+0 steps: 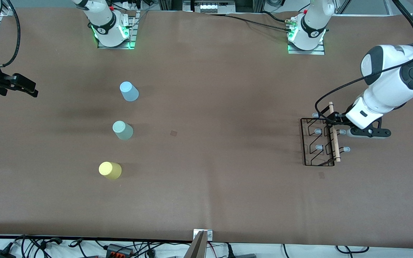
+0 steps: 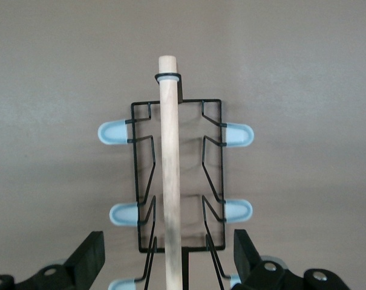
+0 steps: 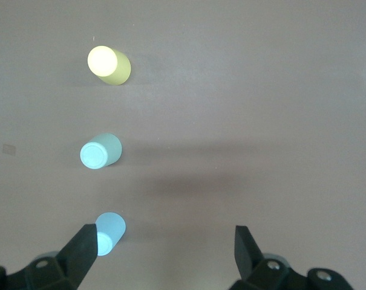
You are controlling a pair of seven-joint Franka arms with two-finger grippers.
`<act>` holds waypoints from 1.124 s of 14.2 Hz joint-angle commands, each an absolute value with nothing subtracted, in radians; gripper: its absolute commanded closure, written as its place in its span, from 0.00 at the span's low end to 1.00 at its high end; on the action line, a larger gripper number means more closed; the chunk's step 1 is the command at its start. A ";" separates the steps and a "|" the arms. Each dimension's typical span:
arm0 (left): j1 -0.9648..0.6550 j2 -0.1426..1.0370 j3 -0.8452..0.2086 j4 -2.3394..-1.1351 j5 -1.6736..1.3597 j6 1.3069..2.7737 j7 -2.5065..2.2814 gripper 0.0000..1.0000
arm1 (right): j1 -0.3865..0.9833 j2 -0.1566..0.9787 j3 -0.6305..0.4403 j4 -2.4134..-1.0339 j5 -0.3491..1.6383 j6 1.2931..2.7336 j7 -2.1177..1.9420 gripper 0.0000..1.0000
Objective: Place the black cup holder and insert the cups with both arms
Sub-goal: 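Lower the left gripper onto the wooden handle of the black rack, then carry the rack with the left gripper while the right gripper grasps the teal cup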
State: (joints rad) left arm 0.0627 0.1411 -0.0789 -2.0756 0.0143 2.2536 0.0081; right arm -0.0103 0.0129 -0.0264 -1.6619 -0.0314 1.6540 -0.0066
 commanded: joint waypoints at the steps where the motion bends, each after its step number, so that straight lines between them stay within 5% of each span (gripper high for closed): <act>1: 0.086 0.172 -0.089 -2.082 -0.006 2.287 0.038 0.14 | -0.015 -0.003 -0.020 -1.680 -0.026 1.660 -0.009 0.00; 8: 0.084 0.176 -0.091 -2.103 -0.008 2.286 0.002 0.37 | -0.014 0.029 -0.018 -1.677 -0.025 1.666 -0.006 0.00; 12: 0.081 0.176 -0.094 -2.114 -0.008 2.284 -0.003 0.62 | -0.009 0.110 -0.017 -1.669 -0.022 1.666 -0.003 0.00; 16: 0.083 0.176 -0.094 -2.115 -0.009 2.280 -0.014 0.99 | 0.034 0.256 -0.018 -1.652 0.024 1.680 -0.005 0.00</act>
State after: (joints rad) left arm 0.0739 0.1879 -0.0855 -2.1004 0.0137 2.2760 -0.0092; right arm 0.0072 0.1818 -0.0174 -1.6766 -0.0067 1.6703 -0.0066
